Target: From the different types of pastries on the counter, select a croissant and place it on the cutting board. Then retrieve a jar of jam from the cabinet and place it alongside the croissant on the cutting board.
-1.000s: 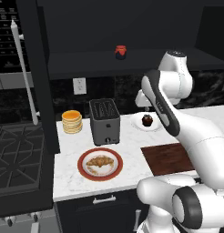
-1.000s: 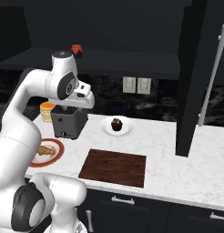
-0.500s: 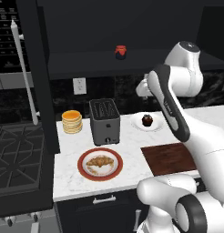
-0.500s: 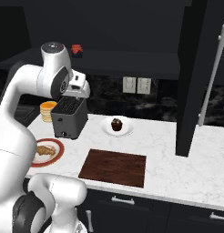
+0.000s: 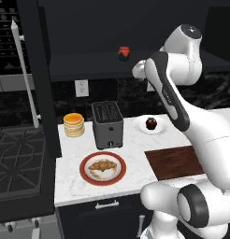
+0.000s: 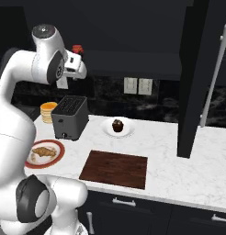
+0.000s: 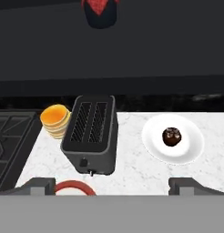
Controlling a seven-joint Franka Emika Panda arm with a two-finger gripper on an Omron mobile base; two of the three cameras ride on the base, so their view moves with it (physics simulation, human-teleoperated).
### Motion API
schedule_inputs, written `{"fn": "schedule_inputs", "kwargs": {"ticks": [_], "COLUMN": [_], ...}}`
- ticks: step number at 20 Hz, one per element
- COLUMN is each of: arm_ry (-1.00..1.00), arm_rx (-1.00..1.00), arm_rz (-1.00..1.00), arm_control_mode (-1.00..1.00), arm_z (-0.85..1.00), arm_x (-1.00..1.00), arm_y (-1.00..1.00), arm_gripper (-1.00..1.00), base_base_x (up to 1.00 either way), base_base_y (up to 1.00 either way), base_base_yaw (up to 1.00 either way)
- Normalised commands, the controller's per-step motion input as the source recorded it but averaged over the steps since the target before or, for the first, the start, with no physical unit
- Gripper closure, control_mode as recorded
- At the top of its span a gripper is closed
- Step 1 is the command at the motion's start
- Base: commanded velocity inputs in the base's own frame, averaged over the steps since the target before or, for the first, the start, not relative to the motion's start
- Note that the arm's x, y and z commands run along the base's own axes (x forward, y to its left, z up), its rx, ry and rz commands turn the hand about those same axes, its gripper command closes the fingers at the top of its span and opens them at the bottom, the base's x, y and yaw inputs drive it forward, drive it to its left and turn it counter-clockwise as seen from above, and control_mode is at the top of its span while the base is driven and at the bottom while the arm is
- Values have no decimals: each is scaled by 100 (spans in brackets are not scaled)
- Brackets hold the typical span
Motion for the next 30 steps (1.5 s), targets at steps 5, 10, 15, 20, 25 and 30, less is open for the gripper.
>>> {"fn": "schedule_inputs", "kwargs": {"ticks": [5, 10, 15, 20, 25, 30], "arm_ry": [0, -7, -1, -1, -8, -19], "arm_rx": [3, 7, -3, 0, 0, -1], "arm_rz": [-1, -4, 1, 0, 0, 3], "arm_control_mode": [-100, -100, -100, -100, -100, -100], "arm_z": [9, 67, -36, 11, 42, 0], "arm_x": [38, 70, 0, 49, 57, 19], "arm_y": [3, 17, 23, 0, 17, -10], "arm_gripper": [-100, -100, -100, -100, -100, -100], "base_base_x": [0, 0, 0, 0, 0, 0], "base_base_y": [0, 0, 0, 0, 0, 0], "base_base_yaw": [0, 0, 0, 0, 0, 0]}}
